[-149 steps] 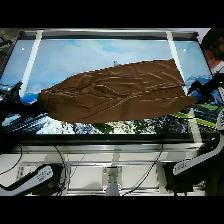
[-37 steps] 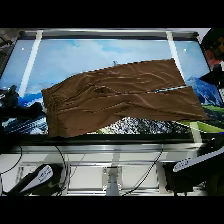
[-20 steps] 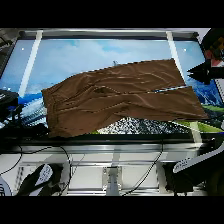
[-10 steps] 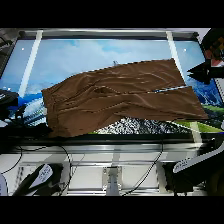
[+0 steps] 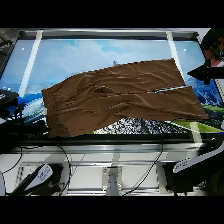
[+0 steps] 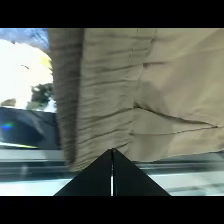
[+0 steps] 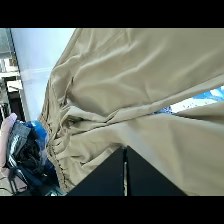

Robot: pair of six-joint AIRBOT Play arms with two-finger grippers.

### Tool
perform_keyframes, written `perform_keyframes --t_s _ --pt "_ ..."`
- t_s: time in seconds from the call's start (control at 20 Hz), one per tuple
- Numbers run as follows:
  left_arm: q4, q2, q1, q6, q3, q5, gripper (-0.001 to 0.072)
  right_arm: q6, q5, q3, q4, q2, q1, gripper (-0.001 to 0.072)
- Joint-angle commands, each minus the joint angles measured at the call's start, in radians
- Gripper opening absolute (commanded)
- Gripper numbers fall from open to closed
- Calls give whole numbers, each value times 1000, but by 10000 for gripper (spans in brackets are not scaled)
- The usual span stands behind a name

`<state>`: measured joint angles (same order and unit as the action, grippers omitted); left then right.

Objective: Fold the clothes and pants, and hang the long-sleeved shirts on hangers.

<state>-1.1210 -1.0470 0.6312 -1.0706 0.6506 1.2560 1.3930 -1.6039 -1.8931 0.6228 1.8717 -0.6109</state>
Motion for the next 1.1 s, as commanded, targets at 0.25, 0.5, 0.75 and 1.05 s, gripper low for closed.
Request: perform_keyframes --t_s 0.25,0.5,0.75,1.05 --pt "-82 17 0 -10 132 43 282 0 1 0 12 0 1 15" --pt "-82 -65 0 69 131 45 400 0 10 0 11 0 1 15" --pt "-49 -186 0 75 131 48 400 0 5 0 11 0 1 15" --pt "16 -294 0 144 131 43 399 0 -19 0 10 0 1 15"
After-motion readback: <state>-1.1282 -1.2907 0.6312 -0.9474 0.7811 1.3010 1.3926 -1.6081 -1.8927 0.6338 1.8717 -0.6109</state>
